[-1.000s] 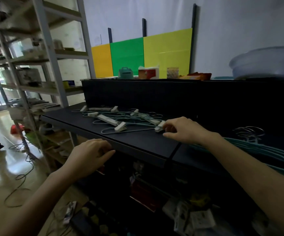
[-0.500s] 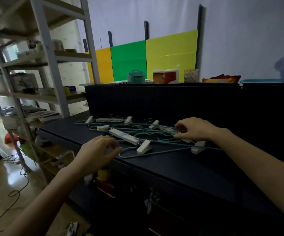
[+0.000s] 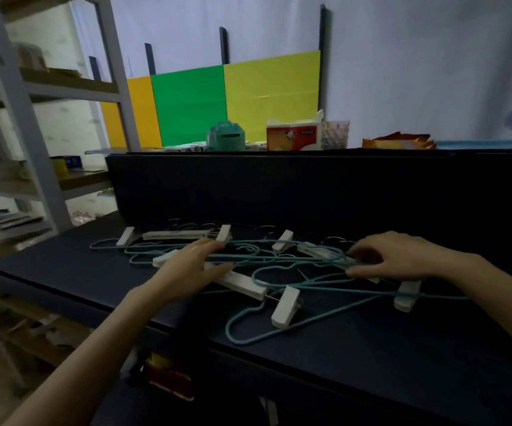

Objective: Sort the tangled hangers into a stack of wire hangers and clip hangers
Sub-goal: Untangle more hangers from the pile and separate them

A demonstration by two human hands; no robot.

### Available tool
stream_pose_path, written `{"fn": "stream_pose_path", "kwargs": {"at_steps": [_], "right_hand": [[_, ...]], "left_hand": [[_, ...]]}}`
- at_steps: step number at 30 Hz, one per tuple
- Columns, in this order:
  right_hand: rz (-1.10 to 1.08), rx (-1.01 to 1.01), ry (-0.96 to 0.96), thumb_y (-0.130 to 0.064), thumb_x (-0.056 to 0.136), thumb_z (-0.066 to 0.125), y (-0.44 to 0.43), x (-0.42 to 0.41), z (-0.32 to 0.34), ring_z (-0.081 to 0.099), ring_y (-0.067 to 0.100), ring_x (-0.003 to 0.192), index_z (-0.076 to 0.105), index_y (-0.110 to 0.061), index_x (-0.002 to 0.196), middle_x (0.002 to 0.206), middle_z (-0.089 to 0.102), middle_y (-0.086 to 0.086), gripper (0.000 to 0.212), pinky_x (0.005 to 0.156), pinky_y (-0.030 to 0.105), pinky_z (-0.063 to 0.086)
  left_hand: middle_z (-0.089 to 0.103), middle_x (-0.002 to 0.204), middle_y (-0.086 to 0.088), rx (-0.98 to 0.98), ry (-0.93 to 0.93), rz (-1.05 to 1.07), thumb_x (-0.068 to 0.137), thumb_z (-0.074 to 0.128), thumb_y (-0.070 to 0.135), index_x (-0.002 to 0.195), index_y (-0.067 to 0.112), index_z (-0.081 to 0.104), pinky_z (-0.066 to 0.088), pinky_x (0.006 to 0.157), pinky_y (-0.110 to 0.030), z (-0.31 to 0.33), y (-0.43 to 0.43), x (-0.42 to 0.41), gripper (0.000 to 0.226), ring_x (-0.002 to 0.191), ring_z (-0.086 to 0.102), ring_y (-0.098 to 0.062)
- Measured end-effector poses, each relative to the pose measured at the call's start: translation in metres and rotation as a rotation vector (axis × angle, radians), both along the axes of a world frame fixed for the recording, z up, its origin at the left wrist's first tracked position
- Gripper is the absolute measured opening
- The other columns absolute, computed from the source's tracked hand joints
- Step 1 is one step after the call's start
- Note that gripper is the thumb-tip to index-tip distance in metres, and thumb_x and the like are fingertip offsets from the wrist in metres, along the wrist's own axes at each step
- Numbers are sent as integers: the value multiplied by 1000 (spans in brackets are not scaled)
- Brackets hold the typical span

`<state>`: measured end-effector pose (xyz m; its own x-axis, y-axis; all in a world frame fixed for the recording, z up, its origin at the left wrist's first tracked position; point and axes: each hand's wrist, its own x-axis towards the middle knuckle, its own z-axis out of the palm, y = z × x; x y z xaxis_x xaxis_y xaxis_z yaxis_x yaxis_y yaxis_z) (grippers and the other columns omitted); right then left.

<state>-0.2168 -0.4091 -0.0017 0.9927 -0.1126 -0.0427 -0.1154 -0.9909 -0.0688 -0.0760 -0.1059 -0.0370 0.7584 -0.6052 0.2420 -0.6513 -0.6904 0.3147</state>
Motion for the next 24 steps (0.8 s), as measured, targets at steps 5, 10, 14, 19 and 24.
{"fn": "stream_pose_path", "kwargs": {"at_steps": [5, 10, 14, 19, 24], "right_hand": [[-80, 25, 90, -101, 33, 27, 3, -6, -1, 46, 7, 117, 40, -30, 136, 131, 45, -14, 125, 100, 30, 42], [-171, 75, 113, -100, 29, 33, 4, -6, -2, 43, 6, 121, 38, -30, 137, 136, 43, -15, 129, 104, 26, 38], [-196, 96, 113, -92, 41, 49, 6, -10, -6, 37, 3, 125, 33, -30, 141, 140, 38, -17, 119, 107, 22, 32], [-210, 128, 29, -91, 40, 50, 11, -15, -9, 41, 0, 119, 38, -29, 138, 132, 41, -18, 117, 103, 18, 35], [-224, 83, -42, -91, 47, 49, 13, -23, -12, 43, -4, 115, 43, -35, 131, 124, 42, -26, 101, 101, 21, 39]], "left_hand": [[21, 154, 3, 92, 180, -161, 86, 50, 53, 145, 22, 20, 22, 111, -29, 5, -15, 40, 73, 140, 21, -14], [15, 156, 0, 318, 86, -243, 74, 42, 71, 146, 22, 19, 12, 115, -31, 7, -30, 69, 90, 142, 13, -16], [40, 143, 1, 369, -5, -317, 61, 26, 90, 139, 22, 35, 20, 114, -36, 2, -39, 93, 103, 131, 32, -17], [46, 134, 1, 343, -18, -360, 73, 43, 73, 138, 21, 37, 5, 117, -35, 3, -50, 98, 84, 129, 34, -16], [52, 125, 4, 260, -54, -416, 53, 33, 88, 130, 20, 46, 8, 115, -32, 1, -52, 101, 104, 120, 44, -13]]}}
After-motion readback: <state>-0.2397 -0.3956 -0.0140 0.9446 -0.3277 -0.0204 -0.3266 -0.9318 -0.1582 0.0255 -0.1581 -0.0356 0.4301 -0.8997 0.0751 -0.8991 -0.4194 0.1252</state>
